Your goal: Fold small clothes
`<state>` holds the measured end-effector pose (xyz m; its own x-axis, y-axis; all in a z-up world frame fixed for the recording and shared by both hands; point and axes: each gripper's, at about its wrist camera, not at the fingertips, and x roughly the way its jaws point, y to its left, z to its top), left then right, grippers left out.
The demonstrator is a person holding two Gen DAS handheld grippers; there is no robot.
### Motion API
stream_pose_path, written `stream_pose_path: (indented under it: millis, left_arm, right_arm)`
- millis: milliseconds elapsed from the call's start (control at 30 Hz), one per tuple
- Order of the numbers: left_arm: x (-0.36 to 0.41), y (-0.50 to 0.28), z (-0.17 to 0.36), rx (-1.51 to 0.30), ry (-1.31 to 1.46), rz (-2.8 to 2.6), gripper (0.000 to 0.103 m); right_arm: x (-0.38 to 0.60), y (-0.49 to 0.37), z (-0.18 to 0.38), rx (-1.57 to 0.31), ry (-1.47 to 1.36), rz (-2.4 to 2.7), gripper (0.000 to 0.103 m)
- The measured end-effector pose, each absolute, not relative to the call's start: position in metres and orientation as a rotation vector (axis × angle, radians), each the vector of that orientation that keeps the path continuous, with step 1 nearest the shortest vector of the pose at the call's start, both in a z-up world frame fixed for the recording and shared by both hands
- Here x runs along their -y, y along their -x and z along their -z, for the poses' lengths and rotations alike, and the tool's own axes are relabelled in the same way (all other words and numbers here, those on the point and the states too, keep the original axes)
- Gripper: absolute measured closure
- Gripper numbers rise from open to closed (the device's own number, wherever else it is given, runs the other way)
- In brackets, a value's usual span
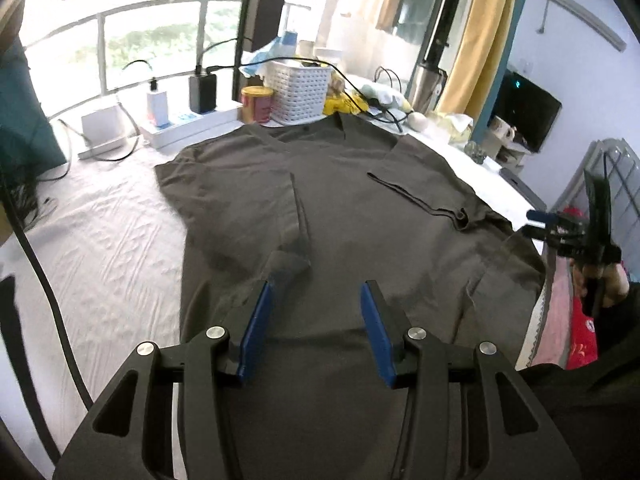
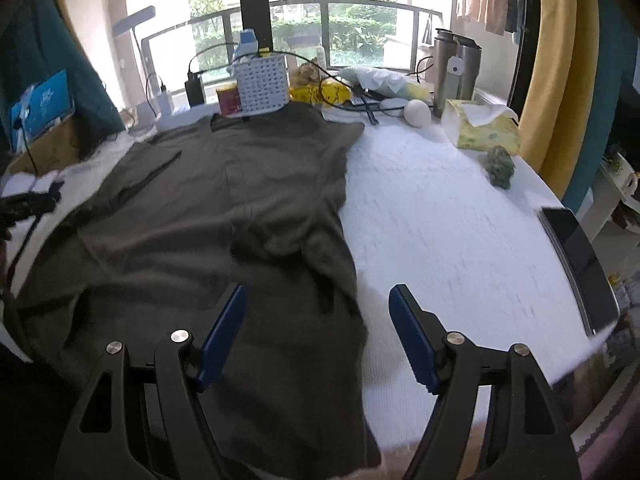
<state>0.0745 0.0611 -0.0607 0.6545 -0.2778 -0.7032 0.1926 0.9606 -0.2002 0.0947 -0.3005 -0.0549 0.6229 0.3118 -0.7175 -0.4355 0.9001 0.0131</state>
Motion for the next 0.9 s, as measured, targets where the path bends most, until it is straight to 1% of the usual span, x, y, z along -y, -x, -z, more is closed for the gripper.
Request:
stream_pose_path:
  millis: [67,133,200,233,267,300,400,633,733,900]
  left_arm:
    - [-0.062,-0.062,0.062,-0.816,0.114,0.252,0.055]
    - [-0.064,-0.047,0.064,-0.818,0.114,0.241,0.055]
    - [-0.067,-0.03,0.066,-0.819,0.112,0.23,0.055]
    - [-0.069,-0.024,0.068,-0.822,0.112,0.222,0.055]
    - [-0.071,-0.018,0.069,-0.824,0.116,0.213,0.055]
    - [-0.075,-0.009,0.071,-0.828,0.125,0.2,0.055]
    - [-0.085,0.014,0.074,-0.835,0.14,0.172,0.055]
    - [-0.094,0.053,0.072,-0.836,0.137,0.192,0.054]
    - [-0.086,0.066,0.074,-0.851,0.101,0.228,0.054]
    - [-0.09,0.093,0.081,-0.897,0.043,0.195,0.054]
  right_arm:
    - [0.303,-0.088,0.061,-0.797,0.181,-0.42,0.057]
    - [0.307,-0.086,0.069,-0.813,0.198,-0.386,0.059]
    - [0.308,-0.084,0.074,-0.825,0.202,-0.377,0.066]
    - [0.308,-0.083,0.077,-0.829,0.209,-0.377,0.078]
    - [0.306,-0.081,0.079,-0.828,0.221,-0.381,0.093]
    - [0.303,-0.079,0.08,-0.822,0.239,-0.384,0.097]
    - [0.298,-0.071,0.073,-0.782,0.275,-0.374,0.097]
    - [0.296,-0.06,0.033,-0.652,0.284,-0.344,0.098]
    - [0.294,-0.06,0.022,-0.625,0.283,-0.343,0.098]
    - [0.291,-0.064,0.021,-0.629,0.275,-0.334,0.098]
